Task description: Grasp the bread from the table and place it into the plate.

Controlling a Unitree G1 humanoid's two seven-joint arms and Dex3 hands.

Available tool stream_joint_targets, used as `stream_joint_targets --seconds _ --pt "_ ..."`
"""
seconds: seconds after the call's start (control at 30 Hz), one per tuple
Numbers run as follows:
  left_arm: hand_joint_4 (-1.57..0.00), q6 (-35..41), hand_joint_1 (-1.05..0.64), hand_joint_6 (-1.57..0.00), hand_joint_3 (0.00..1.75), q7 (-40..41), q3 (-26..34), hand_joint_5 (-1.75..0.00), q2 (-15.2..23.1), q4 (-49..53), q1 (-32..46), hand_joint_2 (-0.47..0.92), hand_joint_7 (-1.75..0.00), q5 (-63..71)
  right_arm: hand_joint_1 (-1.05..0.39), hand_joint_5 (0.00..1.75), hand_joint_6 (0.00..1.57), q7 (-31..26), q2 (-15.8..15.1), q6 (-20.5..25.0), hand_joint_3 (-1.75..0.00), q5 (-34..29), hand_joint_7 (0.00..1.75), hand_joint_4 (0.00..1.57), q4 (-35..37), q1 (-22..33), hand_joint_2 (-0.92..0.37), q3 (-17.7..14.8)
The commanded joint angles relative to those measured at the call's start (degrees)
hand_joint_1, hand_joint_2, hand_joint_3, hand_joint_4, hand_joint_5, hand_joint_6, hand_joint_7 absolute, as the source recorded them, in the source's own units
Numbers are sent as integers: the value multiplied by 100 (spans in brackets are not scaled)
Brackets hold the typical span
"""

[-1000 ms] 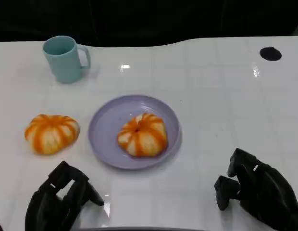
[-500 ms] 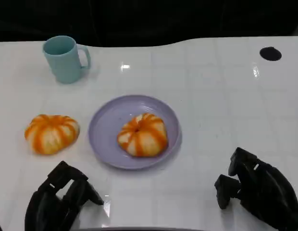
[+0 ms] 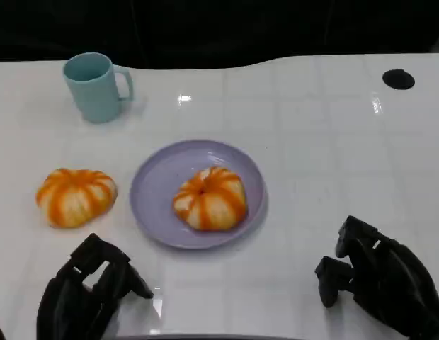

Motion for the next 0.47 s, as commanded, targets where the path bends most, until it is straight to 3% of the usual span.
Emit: stream_joint_targets --seconds 0.03,0.47 --pt "-62 -16 -54 -52 25 -26 34 -175 95 47 -25 92 -149 -12 -50 175 64 9 -56 5 -37 47 175 87 27 -63 -92 -85" --pt "-62 10 -53 -51 25 -3 3 -175 62 -15 0 92 -149 -2 -49 175 62 -9 -89 -43 -38 10 175 85 -69 9 -92 -70"
